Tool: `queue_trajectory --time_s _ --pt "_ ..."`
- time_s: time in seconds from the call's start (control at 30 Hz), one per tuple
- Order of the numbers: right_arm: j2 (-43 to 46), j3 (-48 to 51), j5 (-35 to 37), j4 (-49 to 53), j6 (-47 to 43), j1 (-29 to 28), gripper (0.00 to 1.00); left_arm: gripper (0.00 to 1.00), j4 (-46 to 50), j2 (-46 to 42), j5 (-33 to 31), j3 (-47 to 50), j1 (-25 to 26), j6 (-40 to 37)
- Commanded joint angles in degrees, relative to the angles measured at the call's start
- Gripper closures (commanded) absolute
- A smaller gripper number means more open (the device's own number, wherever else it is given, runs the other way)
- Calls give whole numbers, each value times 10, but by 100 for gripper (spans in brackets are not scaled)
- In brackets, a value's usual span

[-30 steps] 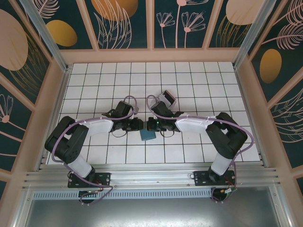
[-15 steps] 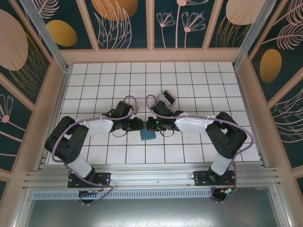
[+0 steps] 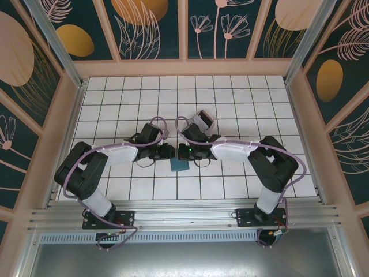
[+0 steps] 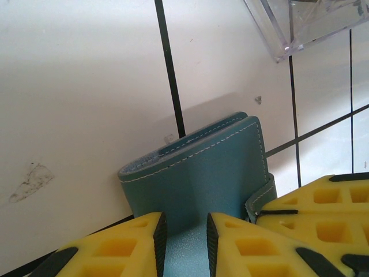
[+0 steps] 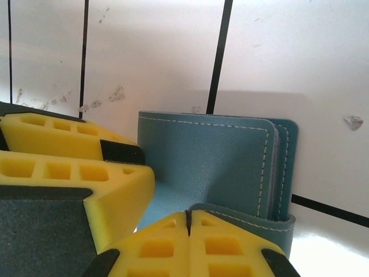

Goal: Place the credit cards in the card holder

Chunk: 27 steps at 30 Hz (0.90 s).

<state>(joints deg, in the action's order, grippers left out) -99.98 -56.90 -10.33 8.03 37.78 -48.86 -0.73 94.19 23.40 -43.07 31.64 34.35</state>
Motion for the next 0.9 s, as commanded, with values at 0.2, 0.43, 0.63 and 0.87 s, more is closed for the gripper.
queue_trajectory --time_s 0.2,0.43,0.63,0.87 --pt "6 -15 2 30 -14 -8 94 71 -5 5 -5 -2 5 4" --pt "-15 -21 4 30 -16 -10 94 71 -6 9 -3 -3 5 4" --pt "-35 -31 5 30 -18 -15 94 71 -7 8 -4 1 5 4" --pt "-53 -38 27 63 -26 -23 94 71 -11 4 -6 10 5 6"
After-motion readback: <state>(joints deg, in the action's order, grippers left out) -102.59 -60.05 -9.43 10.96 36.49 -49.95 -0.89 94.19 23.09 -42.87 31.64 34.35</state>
